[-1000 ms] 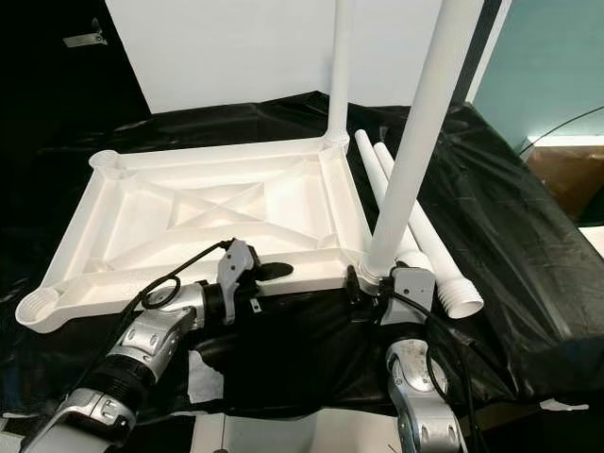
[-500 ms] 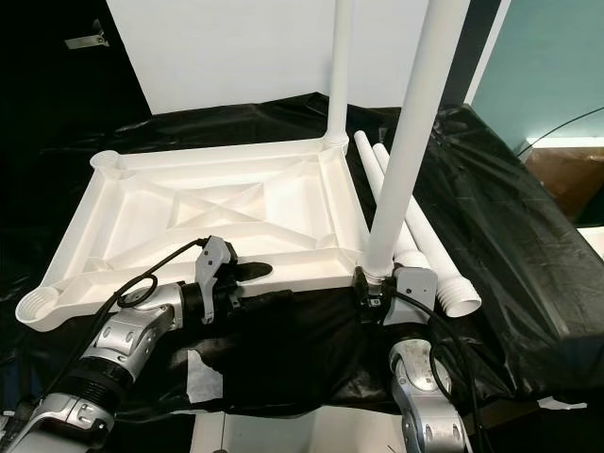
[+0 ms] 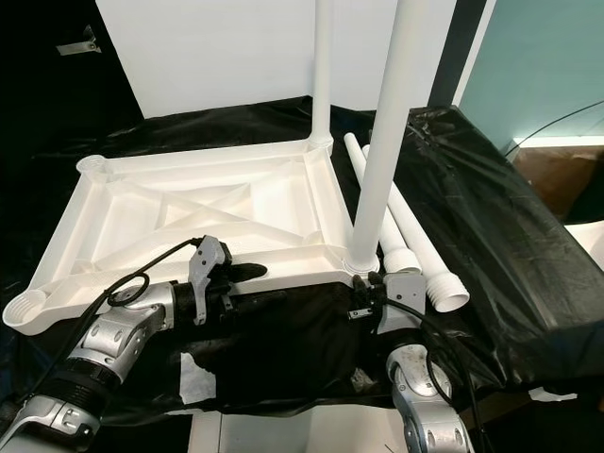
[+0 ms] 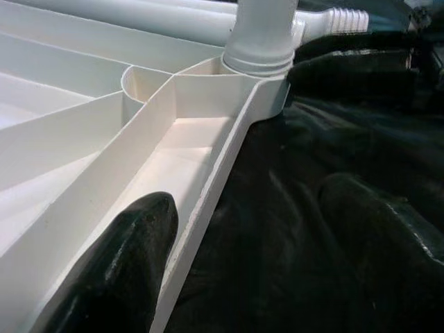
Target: Building children table
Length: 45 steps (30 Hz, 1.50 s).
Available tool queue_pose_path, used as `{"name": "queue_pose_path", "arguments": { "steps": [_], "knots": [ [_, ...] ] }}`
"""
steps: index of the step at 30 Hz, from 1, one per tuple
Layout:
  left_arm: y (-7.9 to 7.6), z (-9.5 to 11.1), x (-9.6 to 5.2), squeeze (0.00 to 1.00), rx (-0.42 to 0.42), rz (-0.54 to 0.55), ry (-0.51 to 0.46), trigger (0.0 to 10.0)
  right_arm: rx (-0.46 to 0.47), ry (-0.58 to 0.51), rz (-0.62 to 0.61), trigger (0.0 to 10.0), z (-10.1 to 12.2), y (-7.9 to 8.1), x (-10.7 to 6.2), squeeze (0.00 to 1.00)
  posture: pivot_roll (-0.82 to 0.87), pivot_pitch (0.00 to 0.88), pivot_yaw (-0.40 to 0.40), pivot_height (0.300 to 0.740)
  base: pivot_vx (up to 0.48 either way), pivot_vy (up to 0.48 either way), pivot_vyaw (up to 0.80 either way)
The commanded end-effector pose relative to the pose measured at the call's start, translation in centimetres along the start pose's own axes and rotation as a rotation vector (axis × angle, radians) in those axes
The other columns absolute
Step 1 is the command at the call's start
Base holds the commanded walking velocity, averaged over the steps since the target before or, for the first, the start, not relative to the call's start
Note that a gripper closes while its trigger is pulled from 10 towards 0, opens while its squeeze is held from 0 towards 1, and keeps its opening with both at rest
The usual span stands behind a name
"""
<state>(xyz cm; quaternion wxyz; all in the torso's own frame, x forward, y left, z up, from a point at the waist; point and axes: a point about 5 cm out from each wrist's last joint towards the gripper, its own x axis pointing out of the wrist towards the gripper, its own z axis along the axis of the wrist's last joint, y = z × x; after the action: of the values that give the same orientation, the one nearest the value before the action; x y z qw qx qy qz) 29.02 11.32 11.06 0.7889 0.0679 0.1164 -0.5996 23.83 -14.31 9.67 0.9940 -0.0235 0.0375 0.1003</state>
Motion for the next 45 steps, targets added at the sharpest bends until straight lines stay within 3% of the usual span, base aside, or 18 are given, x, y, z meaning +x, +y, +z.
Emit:
{"name": "queue_pose_path", "arguments": {
  "steps": [1,2,3,7,8,13,14,16,17,19,21,26,37,38,39,41,45],
  "knots": [
    [-2.0,-2.2,0.1,0.0,-0.072,-0.247,0.082,10.0,0.022,0.093,0.058,10.0,-1.5,0.8,-0.1,0.0,-0.11,0.023,0.027,0.74,0.0,0.0,0.0],
    [-2.0,-2.0,0.2,0.0,-0.09,-0.244,0.071,10.0,0.03,0.105,0.075,10.0,-1.5,1.0,-0.1,0.0,-0.11,0.024,0.026,0.74,0.0,0.0,0.0],
    [-2.0,-1.9,0.2,0.0,-0.101,-0.242,0.064,10.0,0.036,0.114,0.086,8.8,-1.6,1.1,-0.1,0.0,-0.11,0.024,0.026,0.74,0.0,0.0,0.0],
    [-2.1,-1.9,0.3,0.0,-0.111,-0.251,0.071,10.0,0.054,0.126,0.095,8.8,-1.7,1.1,0.0,0.0,-0.11,0.024,0.026,0.74,0.0,0.0,0.0],
    [-2.2,-2.1,0.4,0.0,-0.112,-0.25,0.089,10.0,0.051,0.133,0.096,4.8,-1.7,0.9,0.2,0.0,-0.11,0.021,0.026,0.74,0.0,0.0,0.0],
    [-2.3,-3.1,1.0,0.0,-0.129,-0.238,0.158,10.0,0.018,0.15,0.086,4.4,-1.6,0.1,1.2,0.0,-0.1,0.018,0.026,0.74,0.0,0.0,0.0],
    [-2.4,-3.1,1.1,0.0,-0.128,-0.243,0.158,10.0,0.011,0.147,0.082,3.8,-1.4,-0.1,1.4,0.0,-0.1,0.016,0.025,0.74,0.0,0.0,0.0],
    [-2.5,-3.1,1.1,0.0,-0.126,-0.247,0.155,10.0,0.002,0.142,0.079,3.9,-1.2,-0.3,1.5,0.0,-0.1,0.016,0.025,0.74,0.0,0.0,0.0],
    [-2.5,-3.2,1.2,0.0,-0.125,-0.246,0.154,10.0,0.0,0.139,0.084,5.6,-1.2,-0.2,1.5,0.0,-0.1,0.016,0.024,0.74,0.0,0.0,0.0],
    [-2.6,-3.2,1.2,0.0,-0.126,-0.245,0.155,10.0,0.0,0.14,0.089,5.6,-1.2,-0.2,1.5,0.0,-0.1,0.018,0.024,0.74,0.0,0.0,0.0],
    [-2.6,-3.3,1.2,0.0,-0.127,-0.243,0.157,10.0,-0.001,0.143,0.104,10.0,-1.3,0.2,1.4,0.0,-0.1,0.02,0.025,0.74,0.0,0.0,0.0],
    [-2.6,-3.4,1.1,0.0,-0.122,-0.242,0.166,10.0,-0.022,0.134,0.136,10.0,-1.3,0.9,1.1,0.0,-0.1,0.024,0.026,0.74,0.0,0.0,0.0],
    [-2.9,-3.7,1.3,0.0,-0.13,-0.269,0.189,10.0,-0.011,0.149,0.144,10.0,-1.3,0.8,1.4,0.0,-0.11,0.021,0.025,0.74,0.0,0.0,0.0],
    [-2.9,-3.8,1.2,0.0,-0.132,-0.276,0.194,9.2,-0.008,0.148,0.145,10.0,-1.2,0.8,1.4,0.0,-0.11,0.019,0.025,0.74,0.0,0.0,0.0],
    [-3.0,-3.9,1.2,0.0,-0.138,-0.282,0.203,9.2,-0.005,0.152,0.154,10.0,-1.2,0.9,1.4,0.0,-0.11,0.018,0.025,0.74,0.0,0.0,0.0],
    [-3.1,-4.2,1.3,0.0,-0.139,-0.292,0.217,0.0,0.002,0.157,0.175,10.0,-1.1,1.2,1.4,0.0,-0.11,0.016,0.022,0.74,0.0,0.0,0.0],
    [-3.2,-4.2,1.3,0.0,-0.138,-0.296,0.221,0.0,0.002,0.157,0.184,10.0,-1.1,1.4,1.4,0.0,-0.11,0.014,0.022,0.74,0.0,0.0,0.0]
  ]
}}
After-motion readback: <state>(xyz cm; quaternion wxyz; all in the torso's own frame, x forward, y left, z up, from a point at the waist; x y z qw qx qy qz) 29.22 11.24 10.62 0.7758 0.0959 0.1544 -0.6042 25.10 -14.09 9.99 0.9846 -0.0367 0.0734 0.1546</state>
